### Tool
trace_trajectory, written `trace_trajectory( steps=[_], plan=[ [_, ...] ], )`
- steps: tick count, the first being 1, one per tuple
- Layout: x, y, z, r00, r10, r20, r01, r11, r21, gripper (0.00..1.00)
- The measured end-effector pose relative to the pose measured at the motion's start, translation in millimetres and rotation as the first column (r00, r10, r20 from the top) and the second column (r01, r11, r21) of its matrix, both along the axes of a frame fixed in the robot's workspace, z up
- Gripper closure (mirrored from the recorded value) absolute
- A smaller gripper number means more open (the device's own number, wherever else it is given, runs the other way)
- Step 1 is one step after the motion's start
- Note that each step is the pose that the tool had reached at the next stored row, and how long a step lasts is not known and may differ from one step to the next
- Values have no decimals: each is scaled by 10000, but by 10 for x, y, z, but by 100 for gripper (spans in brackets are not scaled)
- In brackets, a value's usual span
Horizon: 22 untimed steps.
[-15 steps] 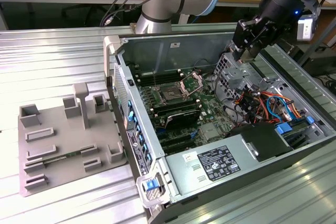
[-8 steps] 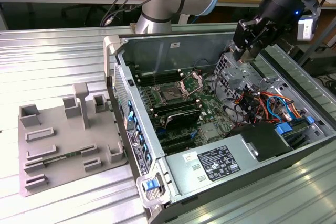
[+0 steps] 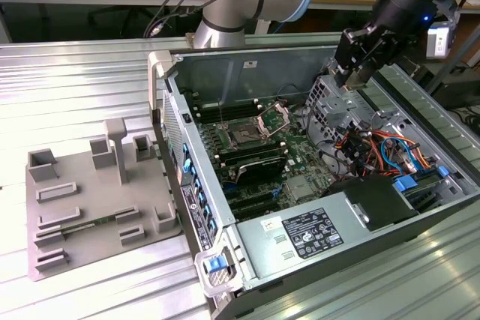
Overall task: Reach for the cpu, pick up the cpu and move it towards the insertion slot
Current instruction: 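Pick up the cpu and move it towards the insertion slot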
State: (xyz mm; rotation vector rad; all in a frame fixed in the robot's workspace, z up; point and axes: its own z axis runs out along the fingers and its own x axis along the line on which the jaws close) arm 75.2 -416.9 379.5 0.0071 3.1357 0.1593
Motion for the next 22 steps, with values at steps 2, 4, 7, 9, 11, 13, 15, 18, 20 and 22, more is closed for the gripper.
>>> trace_trajectory(
  steps=[2, 4, 7, 9, 11, 13, 15, 18, 20, 22],
  plan=[
    [10, 0, -1, 10000, -1, 0, 1, 10000, 0, 45],
    [22, 0, -1, 10000, -1, 1, 1, 10000, 0, 45],
    [32, 1, -1, 10000, -2, 0, 2, 10000, -1, 45],
    [34, 0, -2, 10000, -1, 0, 1, 10000, -2, 45],
    [35, 1, -5, 10000, -2, 0, 2, 10000, 0, 45],
    [35, 1, -9, 10000, -1, 1, 1, 10000, -1, 45],
    [35, 1, -11, 10000, -1, 0, 1, 10000, -1, 45],
    [37, 1, -16, 10000, -1, 0, 1, 10000, -1, 45],
    [38, 1, -23, 10000, -1, 0, 1, 10000, 2, 45],
    [35, 1, -29, 10000, 0, 1, 0, 10000, 0, 45]
  ],
)
